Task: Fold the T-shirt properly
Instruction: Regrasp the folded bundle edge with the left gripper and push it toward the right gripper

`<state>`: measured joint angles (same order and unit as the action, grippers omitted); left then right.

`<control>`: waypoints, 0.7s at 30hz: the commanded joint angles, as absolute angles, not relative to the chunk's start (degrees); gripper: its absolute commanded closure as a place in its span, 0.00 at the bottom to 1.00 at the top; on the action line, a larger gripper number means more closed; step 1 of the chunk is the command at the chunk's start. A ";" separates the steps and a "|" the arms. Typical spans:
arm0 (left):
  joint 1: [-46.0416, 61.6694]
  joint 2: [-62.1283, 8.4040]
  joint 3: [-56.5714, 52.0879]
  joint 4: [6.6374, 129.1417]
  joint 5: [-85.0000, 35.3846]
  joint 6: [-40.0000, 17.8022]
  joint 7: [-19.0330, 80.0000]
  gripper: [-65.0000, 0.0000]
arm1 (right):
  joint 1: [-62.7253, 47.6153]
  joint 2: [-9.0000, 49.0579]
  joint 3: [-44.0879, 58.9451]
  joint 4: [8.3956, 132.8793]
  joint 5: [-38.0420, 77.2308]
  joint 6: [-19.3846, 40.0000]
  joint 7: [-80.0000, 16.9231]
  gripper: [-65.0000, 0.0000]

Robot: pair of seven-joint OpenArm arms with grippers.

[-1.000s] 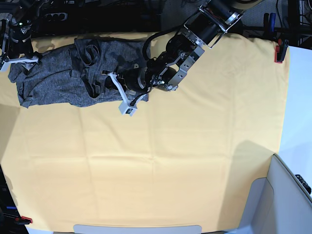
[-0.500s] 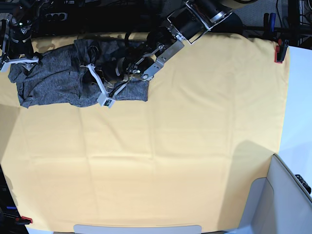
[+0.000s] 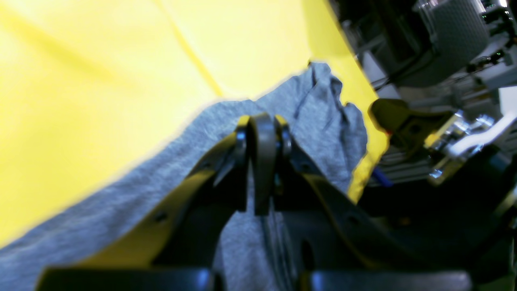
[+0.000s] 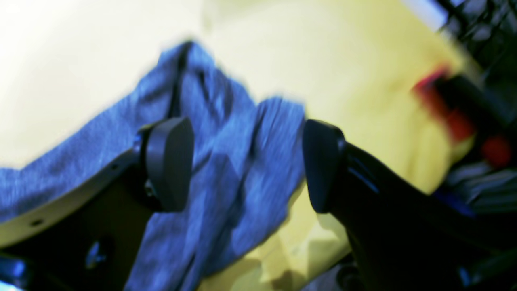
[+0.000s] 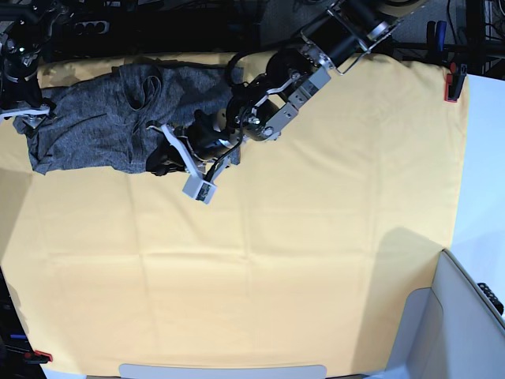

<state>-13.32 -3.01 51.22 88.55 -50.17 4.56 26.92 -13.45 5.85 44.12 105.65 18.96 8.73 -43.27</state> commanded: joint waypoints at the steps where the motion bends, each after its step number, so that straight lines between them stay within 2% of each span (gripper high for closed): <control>1: -13.93 -3.56 51.21 90.95 -50.51 4.18 26.15 0.99 | -12.79 7.52 44.53 106.68 19.30 10.59 -41.80 0.35; 6: -12.35 -7.34 50.95 93.05 -50.51 4.26 26.15 0.99 | -11.38 11.65 44.62 106.51 19.30 19.56 -42.59 0.35; 9: -11.56 -9.01 51.03 93.05 -50.51 4.26 26.15 0.99 | -8.22 13.85 44.70 104.92 19.30 25.27 -49.10 0.34; 14: -9.45 -9.98 50.86 93.05 -50.42 4.26 26.15 0.99 | -3.12 17.63 46.37 96.66 19.30 35.03 -56.04 0.15; 16: -9.36 -10.77 50.95 93.05 -50.42 4.26 26.15 0.99 | -2.07 19.65 46.29 92.79 19.30 39.08 -56.04 0.14; 21: -8.31 -12.26 50.86 93.14 -50.42 4.35 26.15 0.99 | 0.13 24.13 46.64 81.36 24.22 40.00 -56.57 0.15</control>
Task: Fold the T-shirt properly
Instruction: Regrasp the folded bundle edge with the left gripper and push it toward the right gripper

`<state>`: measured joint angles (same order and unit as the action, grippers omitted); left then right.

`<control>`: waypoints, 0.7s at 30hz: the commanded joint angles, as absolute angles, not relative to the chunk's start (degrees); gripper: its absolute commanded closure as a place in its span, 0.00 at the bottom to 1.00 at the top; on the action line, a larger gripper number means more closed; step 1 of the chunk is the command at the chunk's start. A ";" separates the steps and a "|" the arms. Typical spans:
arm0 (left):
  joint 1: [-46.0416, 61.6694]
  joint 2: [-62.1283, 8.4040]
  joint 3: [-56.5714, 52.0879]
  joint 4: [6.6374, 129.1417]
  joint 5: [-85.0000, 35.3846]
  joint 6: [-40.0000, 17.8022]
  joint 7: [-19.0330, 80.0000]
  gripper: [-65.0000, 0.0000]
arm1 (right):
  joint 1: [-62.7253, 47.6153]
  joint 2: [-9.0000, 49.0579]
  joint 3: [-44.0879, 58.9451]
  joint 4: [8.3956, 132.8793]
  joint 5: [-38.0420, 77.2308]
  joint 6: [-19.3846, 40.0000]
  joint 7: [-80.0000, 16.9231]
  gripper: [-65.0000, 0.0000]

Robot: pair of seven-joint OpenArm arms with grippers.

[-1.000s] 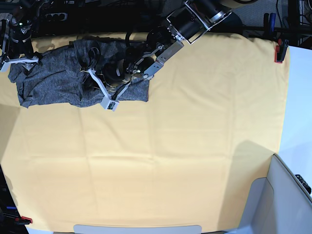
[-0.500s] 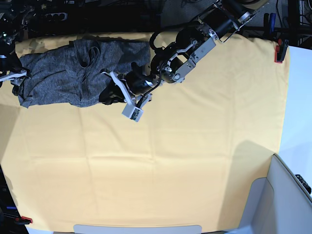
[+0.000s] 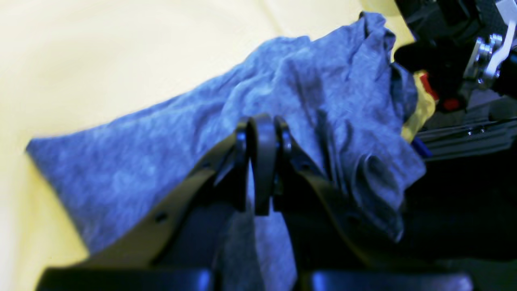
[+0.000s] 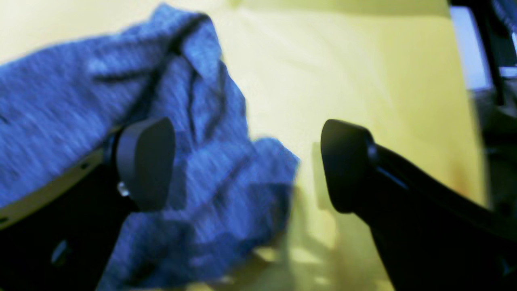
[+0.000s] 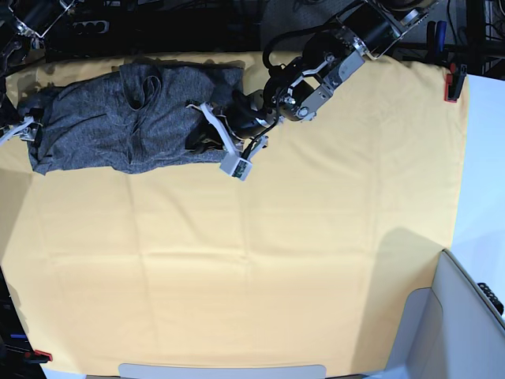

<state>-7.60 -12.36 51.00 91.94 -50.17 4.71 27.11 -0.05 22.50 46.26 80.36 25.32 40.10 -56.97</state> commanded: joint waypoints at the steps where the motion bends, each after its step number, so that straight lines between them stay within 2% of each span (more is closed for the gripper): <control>1: -8.31 -12.62 50.86 93.14 -50.42 4.35 26.15 0.99 | 0.13 25.80 46.46 77.93 27.30 40.00 -56.57 0.15; 5: -8.22 -13.05 50.86 93.14 -50.42 4.35 26.15 0.99 | 0.13 29.93 46.20 67.03 37.49 40.00 -56.40 0.15; 8: -8.22 -13.05 50.86 93.14 -50.42 4.35 26.15 0.99 | 0.57 30.90 46.20 63.60 40.31 40.00 -56.57 0.15; 14: -8.22 -12.79 50.86 93.14 -50.42 4.35 26.15 0.99 | 0.48 30.29 42.07 63.78 40.57 40.00 -56.66 0.15; 21: -8.22 -12.88 50.86 93.14 -50.42 4.35 26.15 0.99 | 0.22 26.42 40.57 63.87 40.57 40.00 -56.75 0.15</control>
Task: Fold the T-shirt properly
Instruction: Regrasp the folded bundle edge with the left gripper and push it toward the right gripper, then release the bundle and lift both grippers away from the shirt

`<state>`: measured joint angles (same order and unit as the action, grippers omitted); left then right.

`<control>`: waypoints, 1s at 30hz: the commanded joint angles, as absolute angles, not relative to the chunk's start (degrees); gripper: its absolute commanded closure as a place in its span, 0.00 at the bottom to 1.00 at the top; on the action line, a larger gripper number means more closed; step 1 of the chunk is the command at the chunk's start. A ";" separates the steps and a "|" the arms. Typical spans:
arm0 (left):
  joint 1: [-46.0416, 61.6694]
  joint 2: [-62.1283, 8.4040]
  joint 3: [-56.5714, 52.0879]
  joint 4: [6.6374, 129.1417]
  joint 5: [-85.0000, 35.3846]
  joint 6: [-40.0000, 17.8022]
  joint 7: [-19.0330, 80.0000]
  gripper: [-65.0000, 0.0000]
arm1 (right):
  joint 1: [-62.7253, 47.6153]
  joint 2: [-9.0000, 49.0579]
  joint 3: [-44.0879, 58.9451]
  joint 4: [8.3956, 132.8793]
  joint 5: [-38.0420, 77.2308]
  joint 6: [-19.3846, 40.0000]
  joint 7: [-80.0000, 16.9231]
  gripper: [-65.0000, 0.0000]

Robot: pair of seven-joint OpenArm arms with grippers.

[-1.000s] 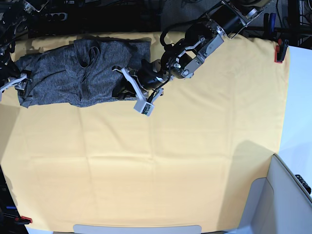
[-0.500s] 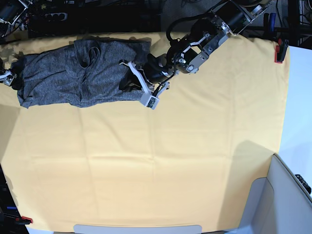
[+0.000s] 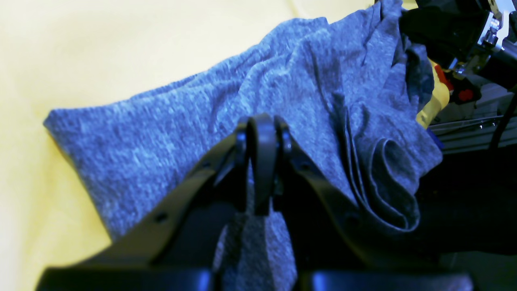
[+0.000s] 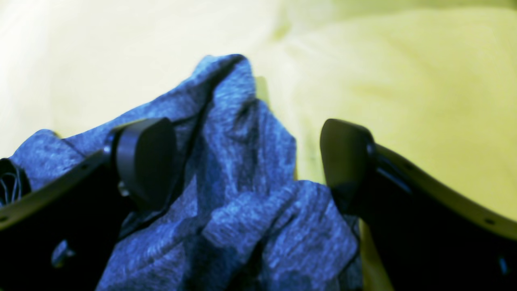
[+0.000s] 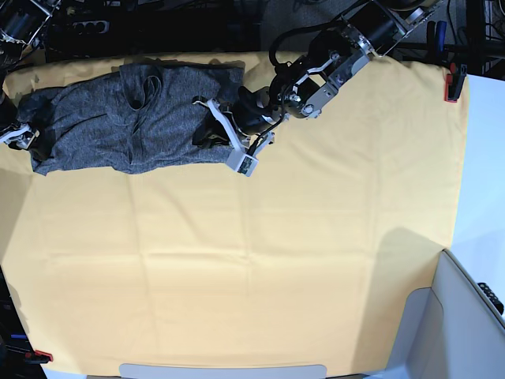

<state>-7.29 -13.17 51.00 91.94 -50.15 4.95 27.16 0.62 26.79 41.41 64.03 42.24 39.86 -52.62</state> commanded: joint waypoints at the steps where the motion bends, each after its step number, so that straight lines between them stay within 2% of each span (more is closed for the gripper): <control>1: -8.22 -12.88 50.86 93.14 -50.42 4.35 26.15 0.99 | 0.13 26.15 40.22 63.87 40.57 40.00 -56.75 0.15; 4: -8.22 -12.88 50.86 93.14 -50.42 4.35 26.15 0.99 | -0.66 25.45 40.04 63.87 40.57 40.00 -57.98 0.16; 11: -8.22 -12.97 50.86 93.14 -50.42 4.35 26.15 0.99 | -3.56 21.76 40.13 69.85 40.57 40.00 -60.26 0.30; 19: -8.22 -12.97 50.86 93.14 -50.42 4.35 26.15 0.99 | -6.99 20.79 40.48 73.63 40.57 40.00 -60.26 0.39; 22: -8.22 -12.97 50.86 93.14 -50.51 4.35 26.15 0.99 | -6.99 20.62 40.48 73.63 40.57 40.00 -60.26 0.51; 29: -8.22 -13.05 50.86 93.76 -50.51 4.35 26.15 1.00 | -6.64 19.82 40.22 74.95 40.40 40.00 -60.18 1.00; 30: -8.22 -13.14 50.86 94.55 -50.51 4.35 26.15 1.00 | -6.73 19.82 40.22 75.74 40.31 40.00 -60.18 1.00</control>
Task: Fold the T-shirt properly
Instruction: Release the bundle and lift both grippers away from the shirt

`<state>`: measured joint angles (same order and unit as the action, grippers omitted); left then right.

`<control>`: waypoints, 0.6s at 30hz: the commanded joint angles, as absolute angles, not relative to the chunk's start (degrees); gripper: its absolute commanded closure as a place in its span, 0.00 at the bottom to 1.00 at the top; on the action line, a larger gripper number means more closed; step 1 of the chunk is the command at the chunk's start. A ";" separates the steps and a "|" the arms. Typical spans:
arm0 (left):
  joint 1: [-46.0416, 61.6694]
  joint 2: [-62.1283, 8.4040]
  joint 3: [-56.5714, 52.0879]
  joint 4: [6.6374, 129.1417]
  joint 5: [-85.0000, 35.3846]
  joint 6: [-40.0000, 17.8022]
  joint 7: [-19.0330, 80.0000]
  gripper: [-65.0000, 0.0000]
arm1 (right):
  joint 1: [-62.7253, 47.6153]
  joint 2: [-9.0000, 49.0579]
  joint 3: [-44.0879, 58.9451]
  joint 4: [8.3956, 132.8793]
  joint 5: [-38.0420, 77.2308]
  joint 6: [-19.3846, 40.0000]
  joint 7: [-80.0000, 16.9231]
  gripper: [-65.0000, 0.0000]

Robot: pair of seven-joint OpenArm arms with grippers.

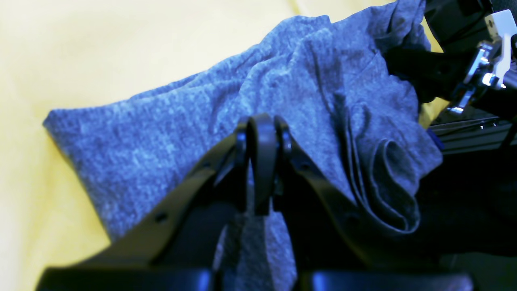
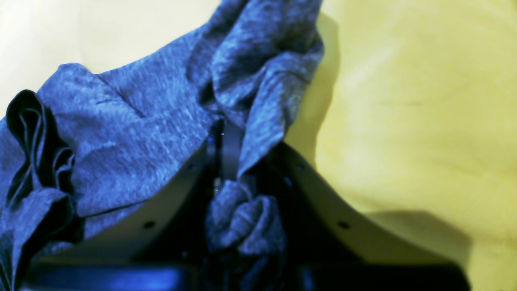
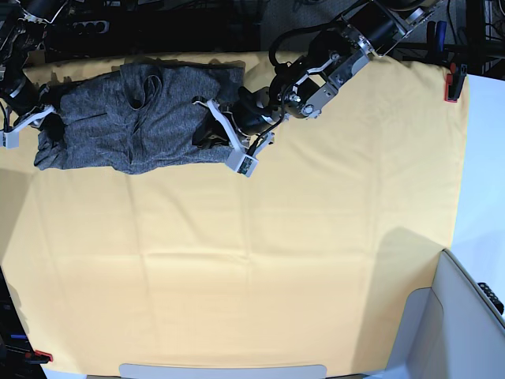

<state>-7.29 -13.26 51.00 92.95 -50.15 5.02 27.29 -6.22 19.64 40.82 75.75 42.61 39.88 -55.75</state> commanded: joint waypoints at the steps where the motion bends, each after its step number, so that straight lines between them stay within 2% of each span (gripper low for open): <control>1: -8.13 -13.14 50.86 95.69 -50.51 4.44 26.15 1.00 | -6.90 19.74 40.22 76.97 40.40 40.00 -60.18 1.00; 7: -4.70 -14.20 44.70 102.11 -50.42 4.44 26.15 1.00 | -9.36 17.01 40.22 89.01 40.31 40.00 -60.18 1.00; 14: -0.22 -17.10 36.09 104.04 -50.51 4.44 29.32 1.00 | -13.85 9.80 39.87 105.80 40.13 40.00 -60.18 1.00; 18: 3.12 -19.38 31.78 106.24 -50.51 4.44 29.58 1.00 | -16.31 6.20 35.30 114.59 40.04 40.00 -60.18 1.00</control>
